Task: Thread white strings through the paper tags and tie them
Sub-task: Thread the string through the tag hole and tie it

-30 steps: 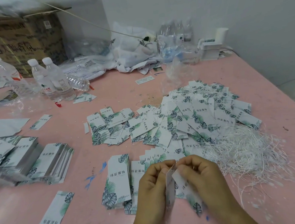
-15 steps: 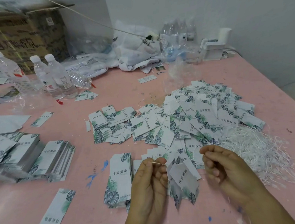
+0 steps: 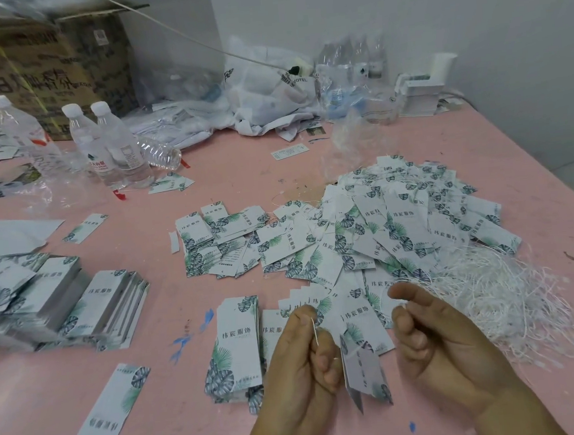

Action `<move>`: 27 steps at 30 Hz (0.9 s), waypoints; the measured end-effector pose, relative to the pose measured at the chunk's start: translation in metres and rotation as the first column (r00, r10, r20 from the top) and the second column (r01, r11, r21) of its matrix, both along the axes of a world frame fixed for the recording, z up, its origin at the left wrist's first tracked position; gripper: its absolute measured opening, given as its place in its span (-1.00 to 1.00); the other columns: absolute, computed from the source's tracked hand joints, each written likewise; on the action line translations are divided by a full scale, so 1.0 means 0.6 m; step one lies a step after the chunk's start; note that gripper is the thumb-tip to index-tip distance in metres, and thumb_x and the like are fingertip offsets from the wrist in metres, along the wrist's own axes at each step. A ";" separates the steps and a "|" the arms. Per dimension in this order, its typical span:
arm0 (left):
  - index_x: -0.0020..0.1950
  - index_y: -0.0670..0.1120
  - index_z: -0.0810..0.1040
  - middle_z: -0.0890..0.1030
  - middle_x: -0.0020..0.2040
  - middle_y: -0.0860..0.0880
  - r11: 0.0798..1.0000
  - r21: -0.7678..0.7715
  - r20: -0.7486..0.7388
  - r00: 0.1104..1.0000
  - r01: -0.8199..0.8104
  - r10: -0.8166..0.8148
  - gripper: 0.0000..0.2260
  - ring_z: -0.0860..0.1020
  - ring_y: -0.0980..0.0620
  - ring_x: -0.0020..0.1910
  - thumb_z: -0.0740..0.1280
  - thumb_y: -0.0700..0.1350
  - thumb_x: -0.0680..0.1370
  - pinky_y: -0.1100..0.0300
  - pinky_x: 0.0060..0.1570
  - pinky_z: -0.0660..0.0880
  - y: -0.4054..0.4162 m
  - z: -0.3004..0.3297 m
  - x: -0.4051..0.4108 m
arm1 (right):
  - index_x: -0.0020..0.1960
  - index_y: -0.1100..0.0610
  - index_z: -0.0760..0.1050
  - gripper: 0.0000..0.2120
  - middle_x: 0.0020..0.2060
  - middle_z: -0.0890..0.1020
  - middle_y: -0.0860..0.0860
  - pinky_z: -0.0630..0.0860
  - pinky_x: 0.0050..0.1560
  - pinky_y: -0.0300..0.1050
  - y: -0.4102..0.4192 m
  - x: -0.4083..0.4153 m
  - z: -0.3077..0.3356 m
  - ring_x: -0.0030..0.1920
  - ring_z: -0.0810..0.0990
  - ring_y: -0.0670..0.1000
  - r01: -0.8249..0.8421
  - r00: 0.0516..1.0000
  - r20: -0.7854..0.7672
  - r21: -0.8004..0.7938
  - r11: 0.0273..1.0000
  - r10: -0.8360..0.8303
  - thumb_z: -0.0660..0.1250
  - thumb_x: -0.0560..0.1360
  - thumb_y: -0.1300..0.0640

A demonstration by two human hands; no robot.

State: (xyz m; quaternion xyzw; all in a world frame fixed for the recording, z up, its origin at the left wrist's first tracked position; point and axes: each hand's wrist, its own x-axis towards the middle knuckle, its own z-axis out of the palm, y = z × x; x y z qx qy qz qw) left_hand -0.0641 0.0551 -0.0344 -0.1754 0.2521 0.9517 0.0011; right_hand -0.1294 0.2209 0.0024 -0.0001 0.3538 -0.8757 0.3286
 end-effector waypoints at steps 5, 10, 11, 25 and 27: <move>-0.10 -0.12 0.50 0.33 -0.53 -0.03 0.998 0.018 -0.027 0.998 0.064 -0.064 -0.93 0.32 0.09 -0.63 0.33 -0.13 0.50 0.30 -0.61 0.29 0.001 -0.001 0.002 | -0.19 0.22 0.64 -0.58 -0.45 0.56 0.21 0.47 -0.58 -0.26 -0.028 0.024 -0.004 -0.58 0.50 -0.02 -0.078 0.997 -0.013 0.040 0.996 0.079 0.72 0.03 0.23; -0.14 -0.13 0.60 0.46 -0.44 -0.08 0.992 -0.125 -0.050 0.998 0.022 -0.029 -0.65 0.44 0.03 -0.50 0.65 -0.05 0.24 0.14 -0.37 0.38 0.002 -0.012 -0.007 | -0.14 0.28 0.67 -0.86 -0.37 0.61 0.25 0.54 -0.45 -0.23 -0.044 0.034 -0.011 -0.49 0.55 -0.01 -0.054 0.992 -0.107 0.141 0.989 0.069 0.52 0.30 0.33; -0.16 -0.13 0.63 0.48 -0.43 -0.09 0.988 -0.150 -0.063 0.998 0.018 -0.028 -0.62 0.46 0.02 -0.49 0.69 -0.03 0.18 0.15 -0.39 0.38 0.001 -0.014 -0.007 | -0.13 0.28 0.67 -0.88 -0.35 0.61 0.25 0.54 -0.44 -0.23 -0.045 0.035 -0.012 -0.47 0.55 0.00 -0.026 0.990 -0.134 0.163 0.986 0.049 0.46 0.34 0.36; -0.08 -0.28 0.69 0.62 -0.33 -0.27 0.983 -0.180 -0.126 0.989 0.047 -0.071 -0.70 0.58 -0.03 -0.46 0.62 -0.32 0.23 0.27 -0.45 0.55 -0.002 -0.005 0.001 | -0.06 0.12 0.68 -0.82 -0.35 0.64 0.14 0.56 -0.28 -0.18 -0.036 0.038 -0.025 -0.35 0.58 0.02 0.286 0.883 -0.465 0.437 0.853 -0.057 0.46 0.34 0.14; -0.09 -0.30 0.69 0.62 -0.33 -0.26 0.980 -0.193 -0.130 0.988 0.052 -0.078 -0.76 0.58 -0.03 -0.45 0.55 -0.37 0.27 0.26 -0.44 0.55 -0.001 -0.005 0.001 | -0.07 0.13 0.67 -0.84 -0.35 0.65 0.11 0.55 -0.31 -0.23 -0.040 0.039 -0.022 -0.37 0.59 -0.02 0.298 0.871 -0.486 0.420 0.857 -0.065 0.45 0.35 0.19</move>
